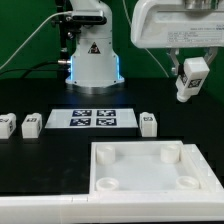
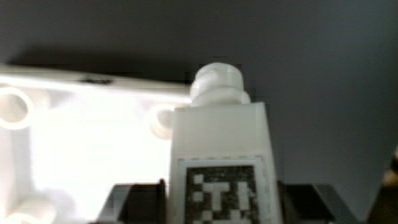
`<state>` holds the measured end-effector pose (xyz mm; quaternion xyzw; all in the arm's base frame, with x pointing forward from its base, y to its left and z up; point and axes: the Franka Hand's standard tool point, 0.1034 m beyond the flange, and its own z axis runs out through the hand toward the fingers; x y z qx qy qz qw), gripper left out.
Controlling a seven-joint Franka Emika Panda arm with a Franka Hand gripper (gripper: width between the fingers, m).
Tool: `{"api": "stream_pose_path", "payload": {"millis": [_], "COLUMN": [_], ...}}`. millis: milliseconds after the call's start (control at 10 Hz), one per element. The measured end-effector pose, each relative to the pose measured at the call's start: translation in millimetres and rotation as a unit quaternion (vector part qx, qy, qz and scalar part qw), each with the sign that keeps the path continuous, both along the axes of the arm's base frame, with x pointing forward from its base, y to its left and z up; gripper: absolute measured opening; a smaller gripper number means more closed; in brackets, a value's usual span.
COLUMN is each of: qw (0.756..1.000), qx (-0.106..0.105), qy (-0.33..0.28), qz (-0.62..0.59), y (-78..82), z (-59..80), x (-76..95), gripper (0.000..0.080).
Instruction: Assemble one leg
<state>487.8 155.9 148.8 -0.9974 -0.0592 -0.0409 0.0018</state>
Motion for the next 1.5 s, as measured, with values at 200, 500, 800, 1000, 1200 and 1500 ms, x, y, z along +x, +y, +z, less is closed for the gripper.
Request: {"api": "stream_pose_path", "payload": {"millis": [200, 500, 800, 1000, 1200, 1500], "qw": [0.996, 0.990, 0.986, 0.985, 0.985, 0.984], "qx": [0.032, 0.058, 0.055, 0.057, 0.058, 0.042], "qy": [-0.077, -0.128, -0.154, -0.161, -0.160, -0.168], "qz": [-0.001, 0.005, 0.025, 0.031, 0.028, 0.041], "y": [7.8, 13.1, 5.7, 6.2, 5.4, -33.5], "z": [0.1, -4.7, 11.4, 14.4, 14.2, 16.8], "x": [1.9, -8.0, 22.3, 25.0, 25.3, 45.3], "gripper": [0.0294, 0.0294, 0.0294, 0.0294, 0.0294, 0.0294]}}
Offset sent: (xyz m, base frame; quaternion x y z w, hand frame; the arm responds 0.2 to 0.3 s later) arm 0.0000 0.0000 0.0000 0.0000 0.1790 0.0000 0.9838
